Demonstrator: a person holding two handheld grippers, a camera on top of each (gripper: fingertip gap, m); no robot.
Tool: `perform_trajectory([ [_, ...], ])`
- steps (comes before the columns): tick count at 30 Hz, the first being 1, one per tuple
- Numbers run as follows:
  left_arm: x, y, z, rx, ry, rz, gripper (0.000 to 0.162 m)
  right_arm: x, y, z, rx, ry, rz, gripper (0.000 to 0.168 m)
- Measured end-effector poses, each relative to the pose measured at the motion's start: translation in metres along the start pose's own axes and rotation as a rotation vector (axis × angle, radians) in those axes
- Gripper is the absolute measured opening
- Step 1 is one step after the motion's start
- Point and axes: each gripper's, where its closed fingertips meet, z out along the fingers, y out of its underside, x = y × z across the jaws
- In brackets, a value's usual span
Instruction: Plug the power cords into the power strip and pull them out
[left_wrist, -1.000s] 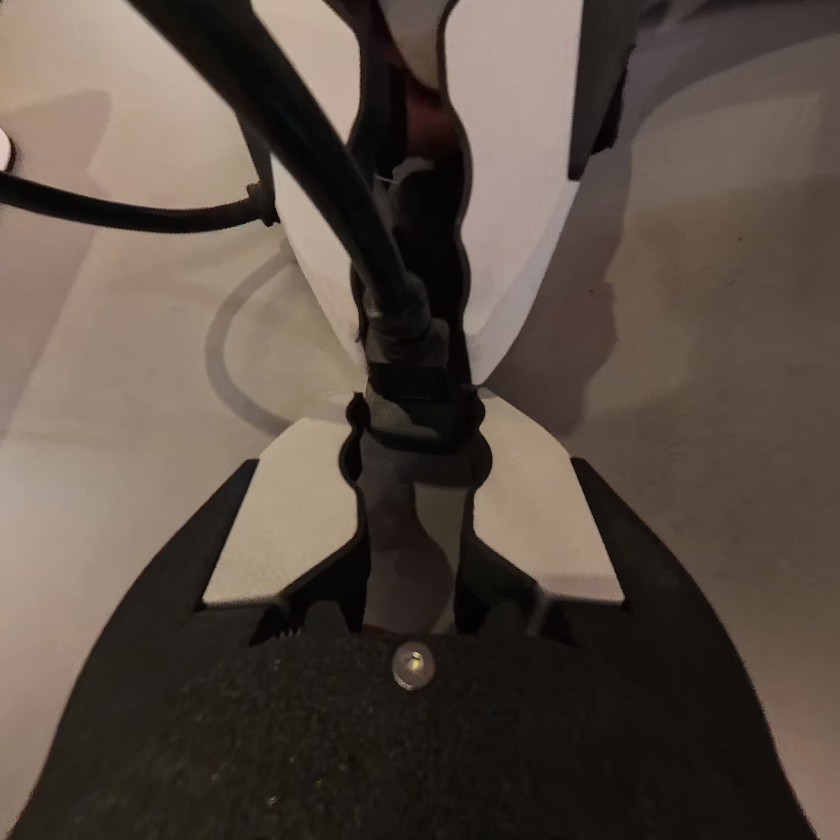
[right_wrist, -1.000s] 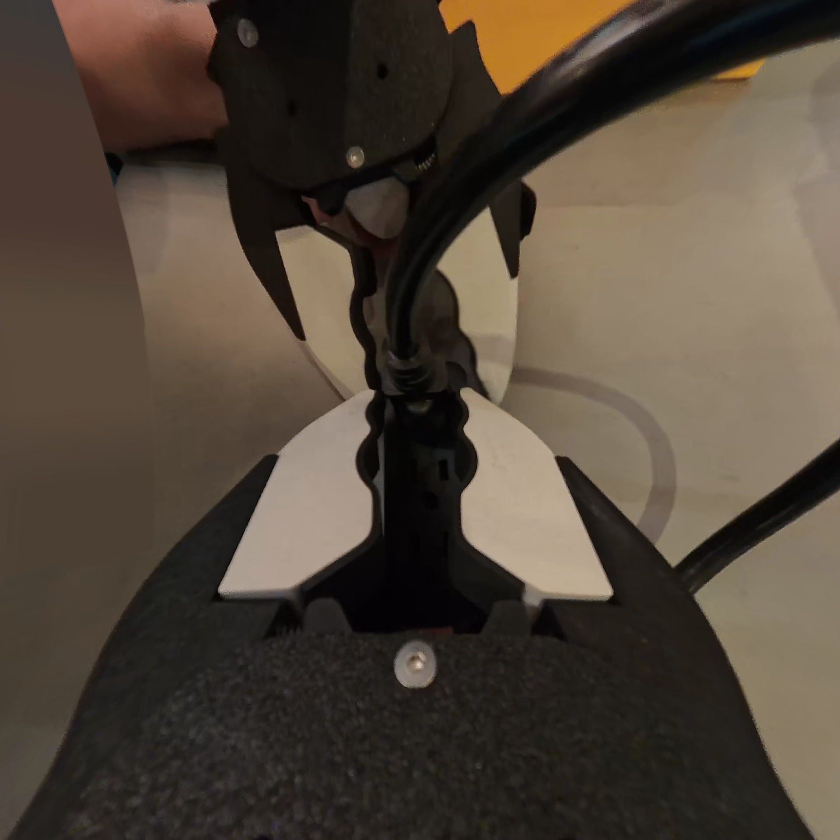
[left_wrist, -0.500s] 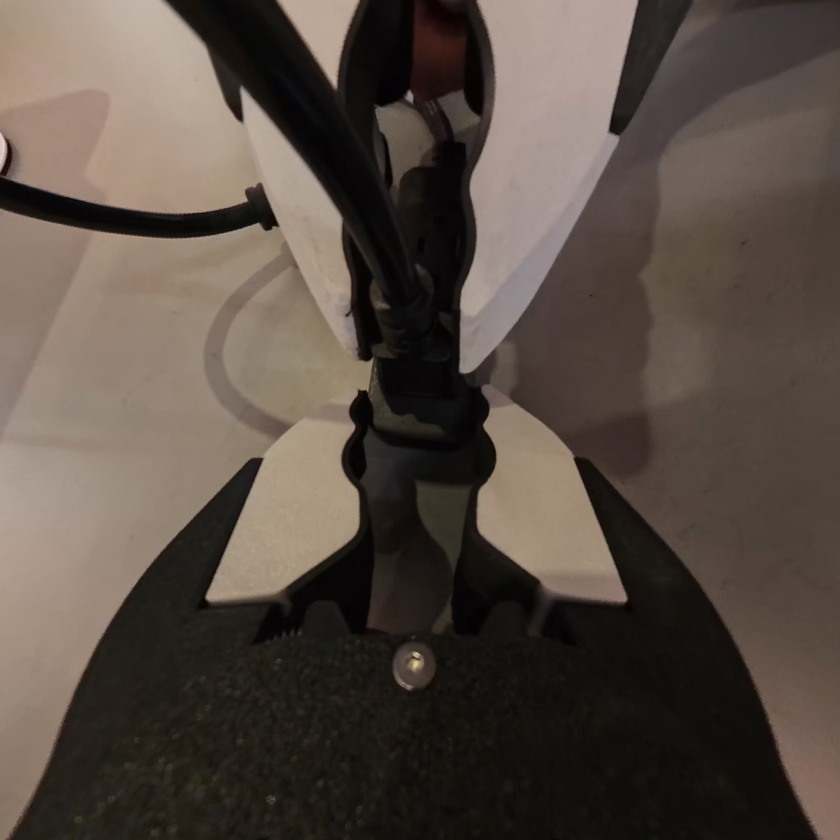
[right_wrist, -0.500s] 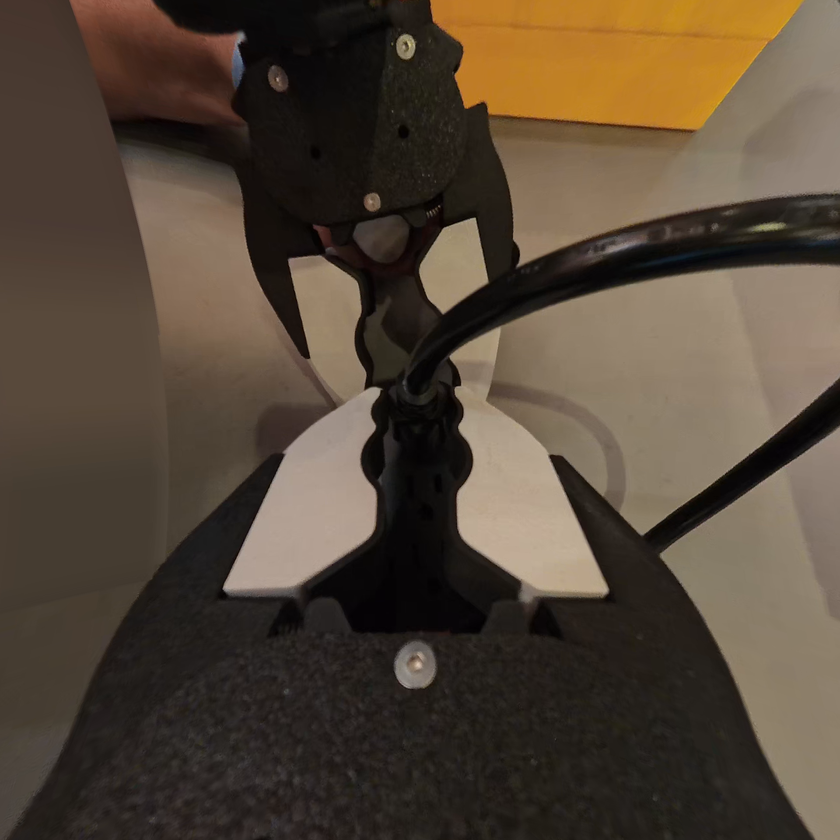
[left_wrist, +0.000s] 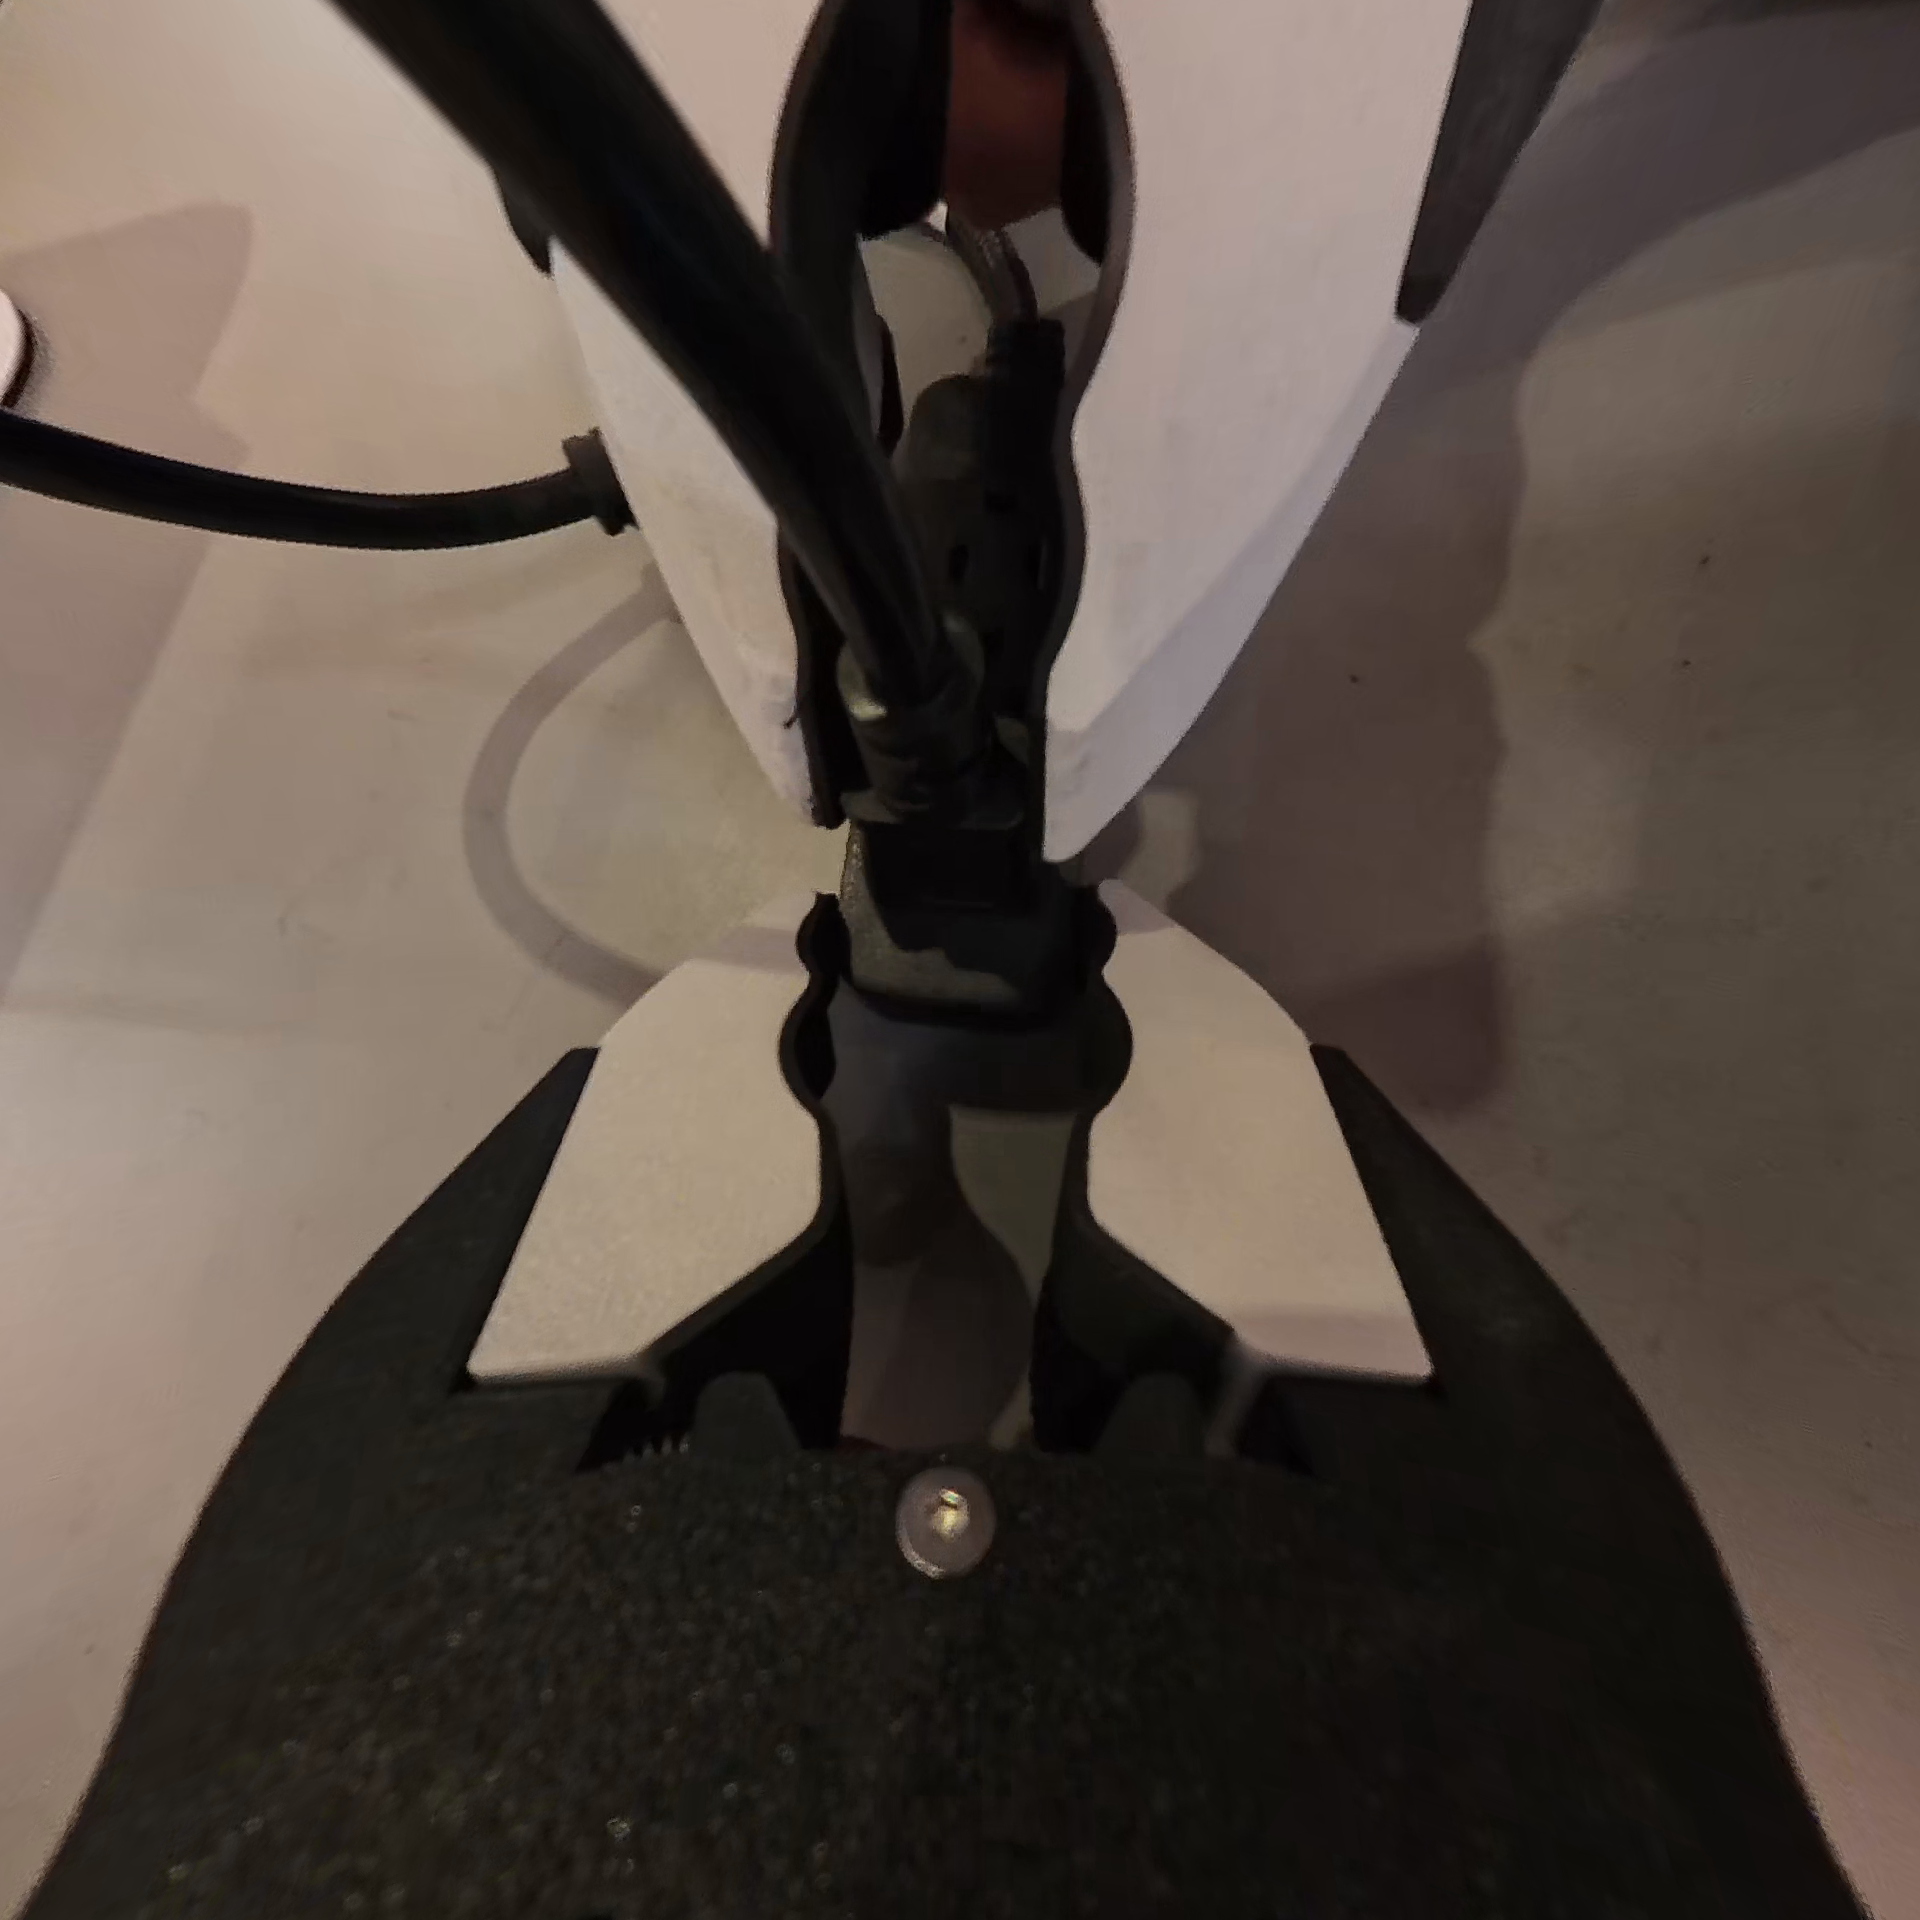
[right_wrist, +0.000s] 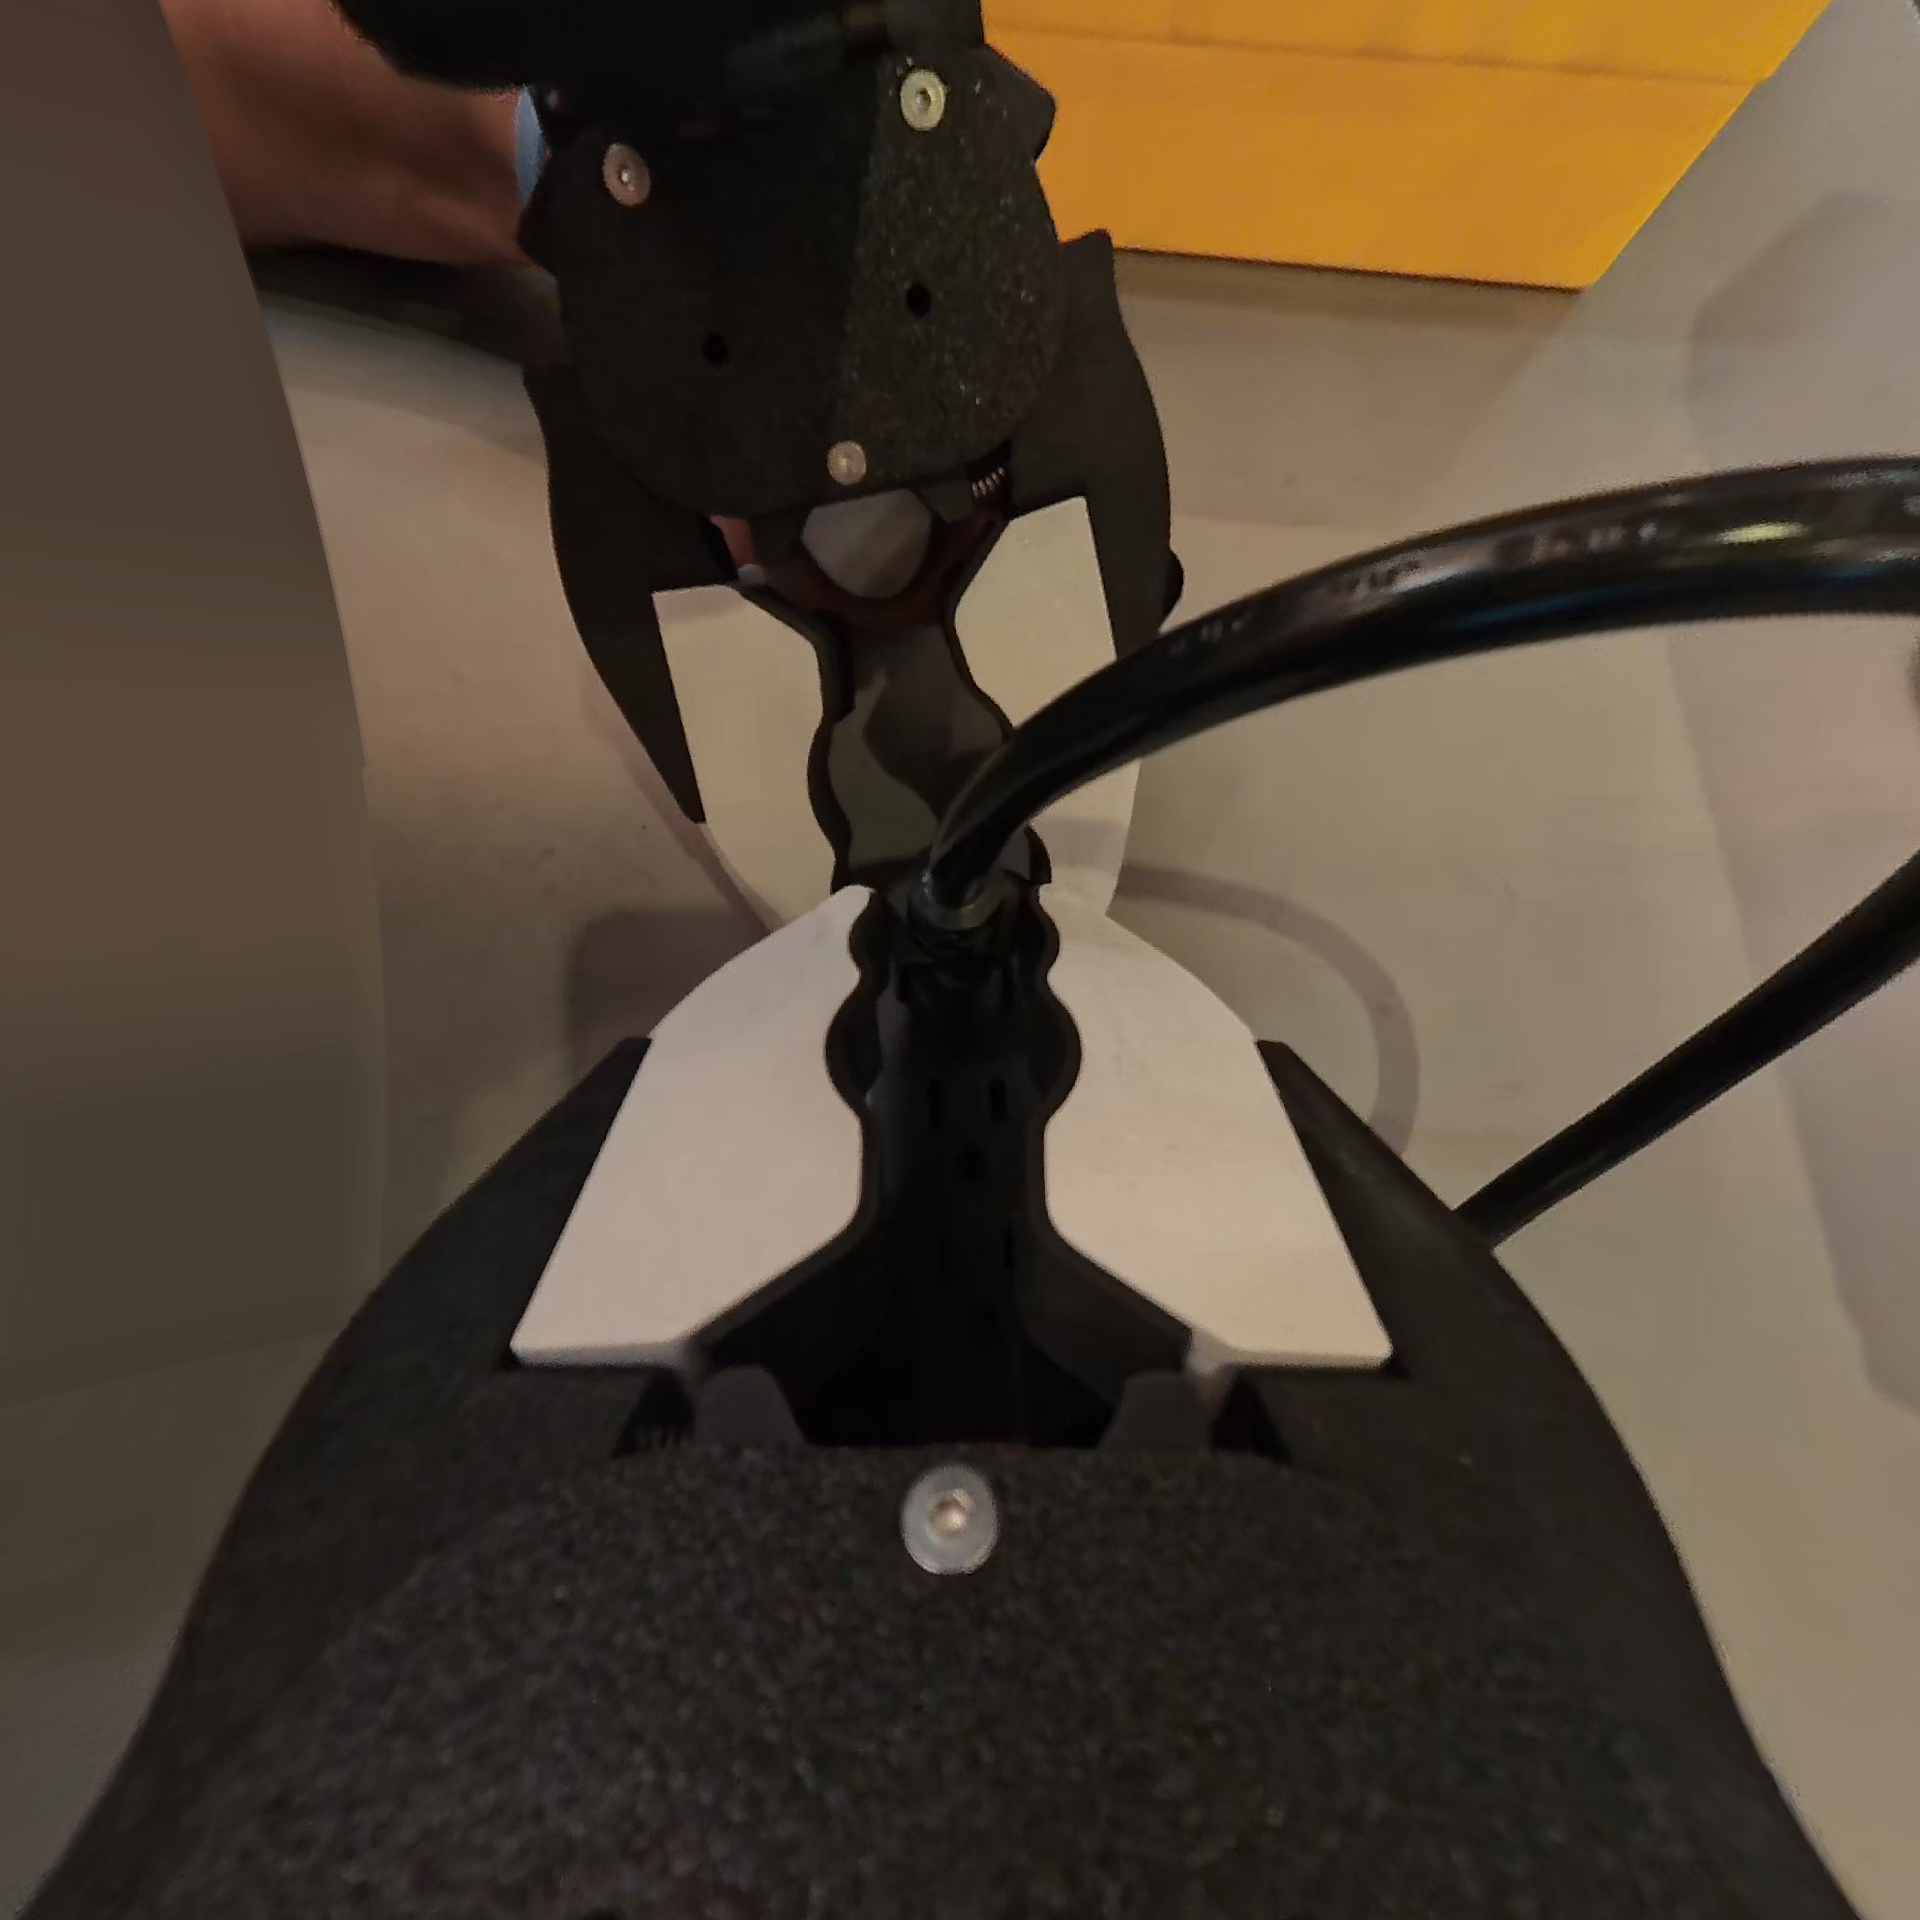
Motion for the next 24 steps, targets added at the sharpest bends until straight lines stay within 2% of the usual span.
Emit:
perform_trajectory([
  [24,-0.0011,0.0004,0.0001,0.0,-0.008,-0.001,0.043,0.0012,-0.0039,0.0013,0.01,0.052,-0.068,0.023],
])
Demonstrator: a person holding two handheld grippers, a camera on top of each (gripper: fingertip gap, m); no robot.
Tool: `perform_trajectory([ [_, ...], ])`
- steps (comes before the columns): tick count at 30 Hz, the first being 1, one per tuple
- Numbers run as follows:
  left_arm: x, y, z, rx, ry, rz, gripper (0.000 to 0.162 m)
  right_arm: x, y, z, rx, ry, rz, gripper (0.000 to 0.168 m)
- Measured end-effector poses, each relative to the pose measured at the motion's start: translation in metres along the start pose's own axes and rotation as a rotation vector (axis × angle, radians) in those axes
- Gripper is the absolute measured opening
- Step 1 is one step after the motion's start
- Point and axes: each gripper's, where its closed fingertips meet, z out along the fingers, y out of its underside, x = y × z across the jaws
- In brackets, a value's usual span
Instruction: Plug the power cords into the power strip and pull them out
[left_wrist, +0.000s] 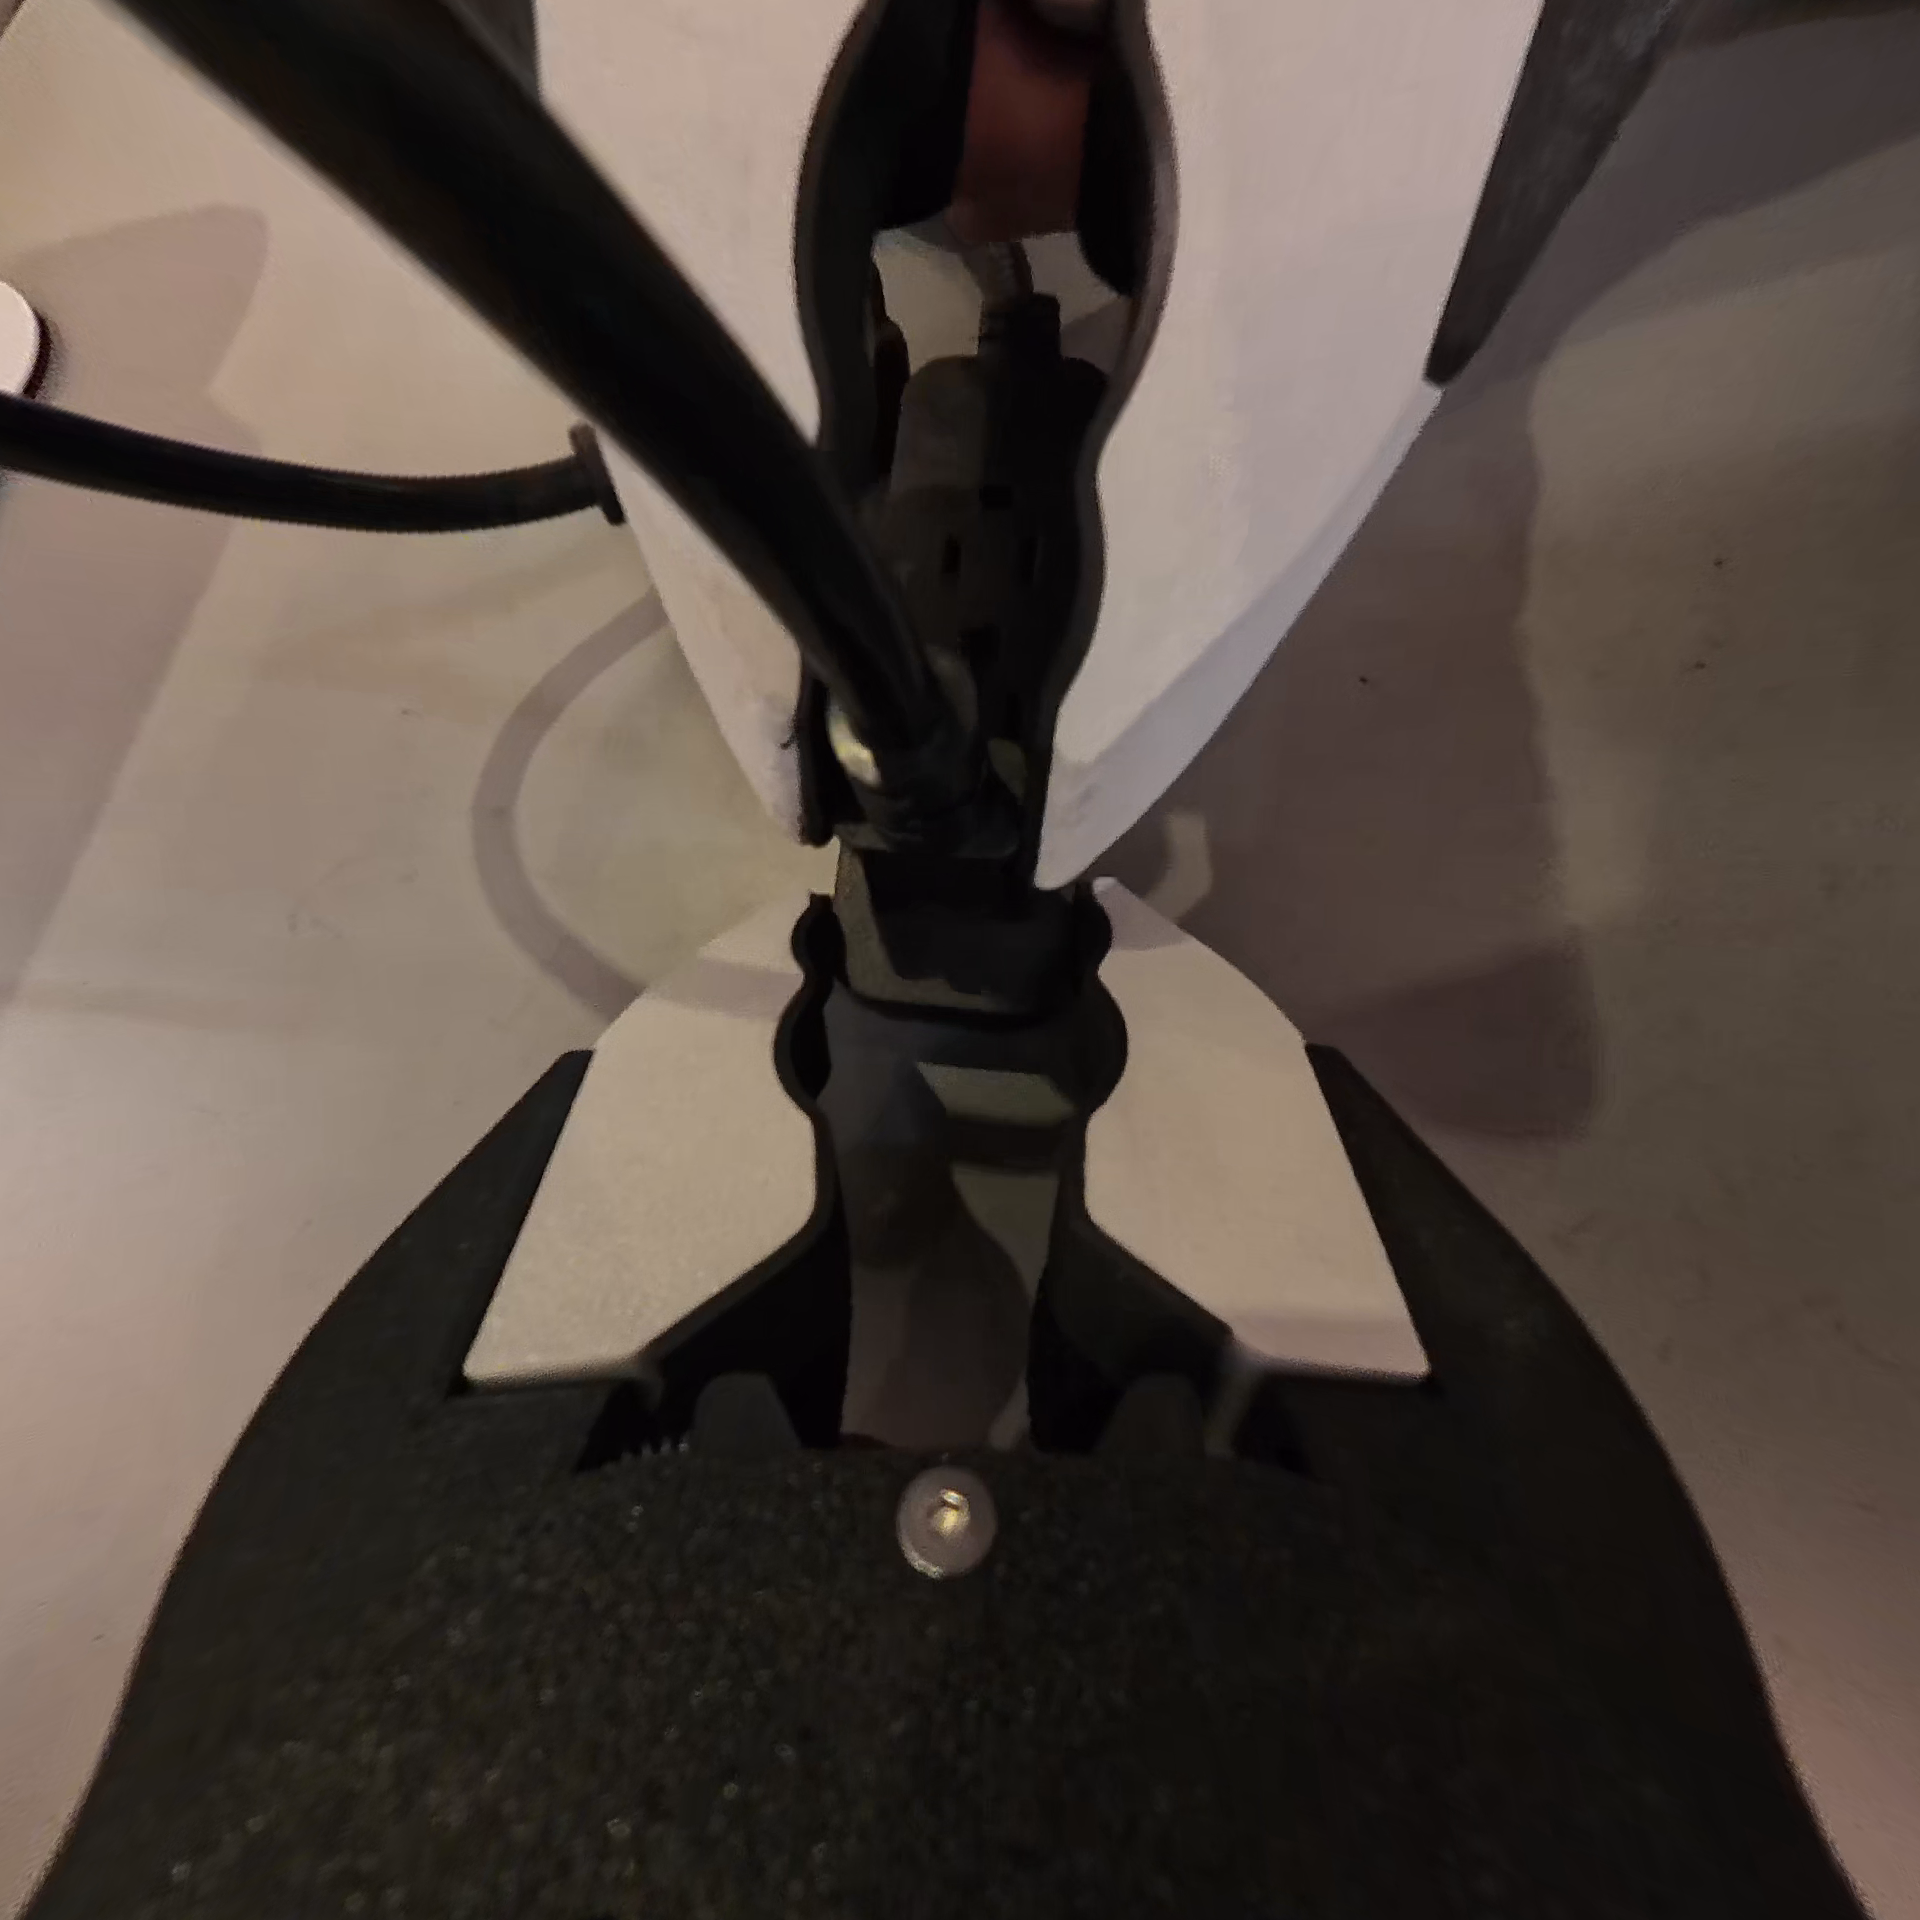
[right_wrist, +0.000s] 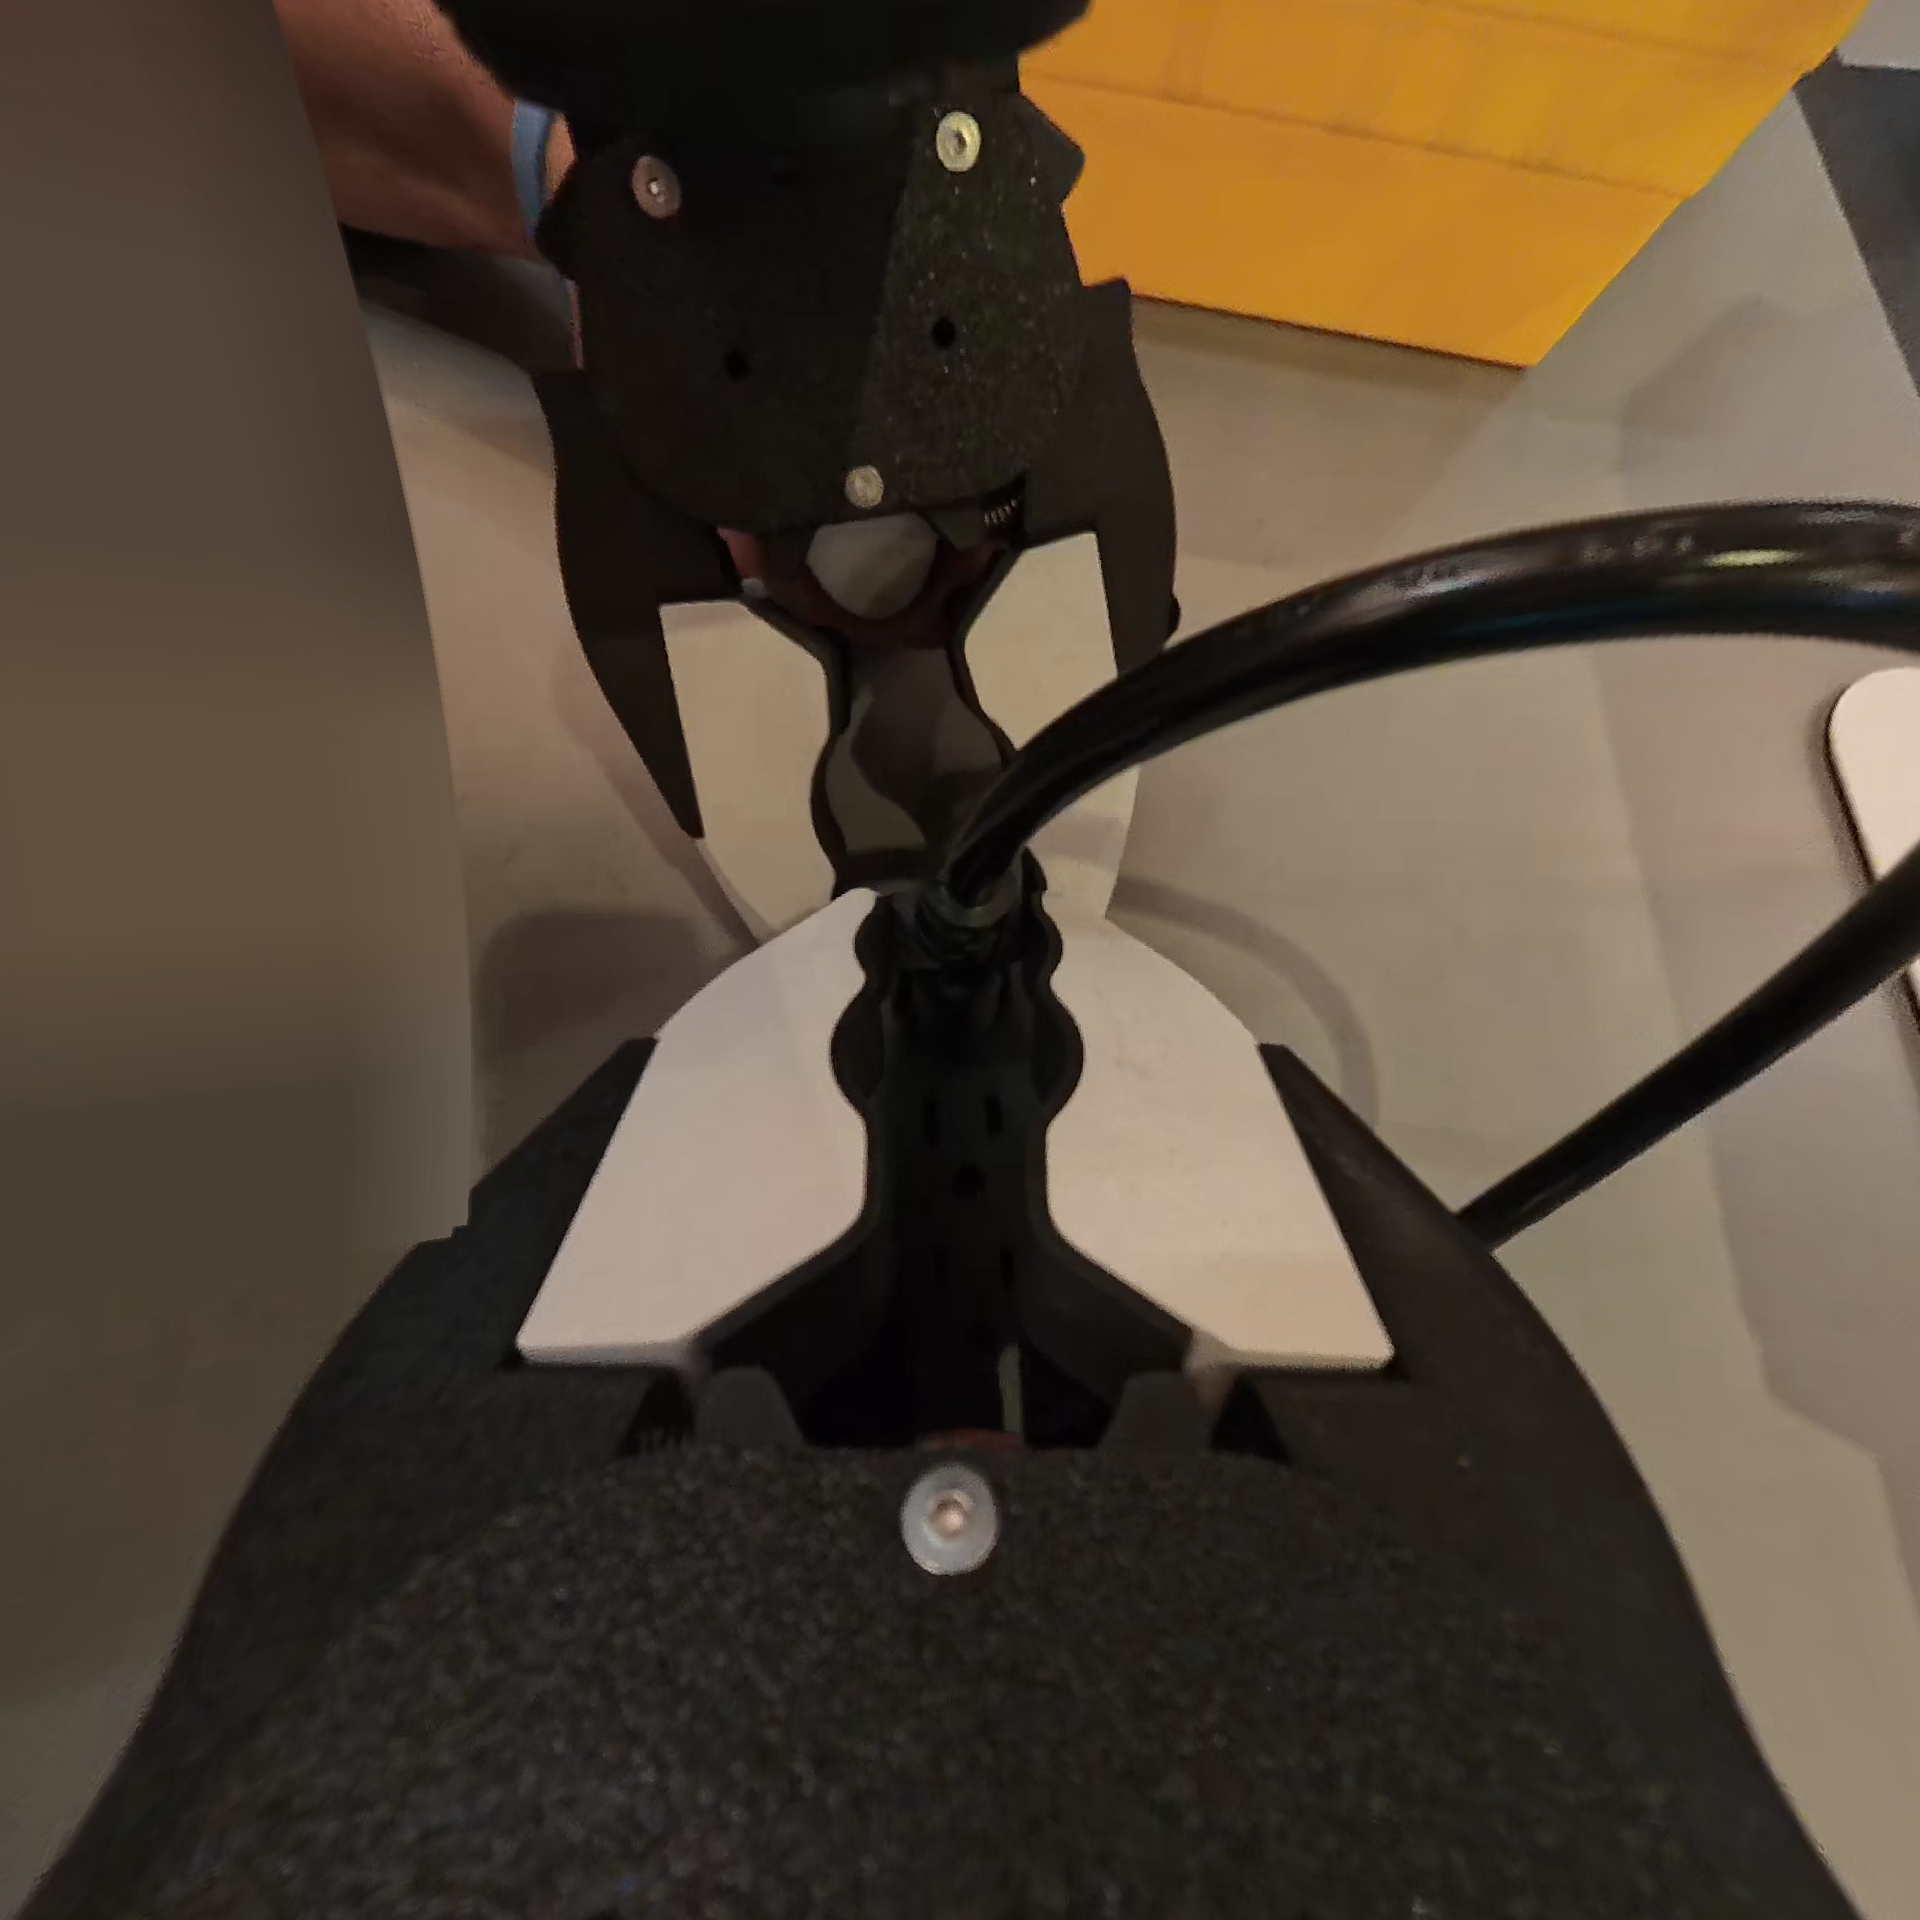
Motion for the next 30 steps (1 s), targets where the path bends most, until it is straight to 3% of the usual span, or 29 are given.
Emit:
perform_trajectory([
  [14,-0.001,0.001,0.0,0.001,0.001,-0.004,0.045,0.001,-0.005,0.001,0.113,-0.053,0.083,0.022],
  [25,0.0,0.0,0.002,-0.004,-0.002,0.003,0.044,0.002,0.006,-0.006,-0.092,0.001,0.02,0.023],
  [30,-0.001,-0.001,0.002,-0.003,-0.002,0.003,0.044,0.002,0.007,-0.004,-0.074,-0.011,0.036,0.023],
])
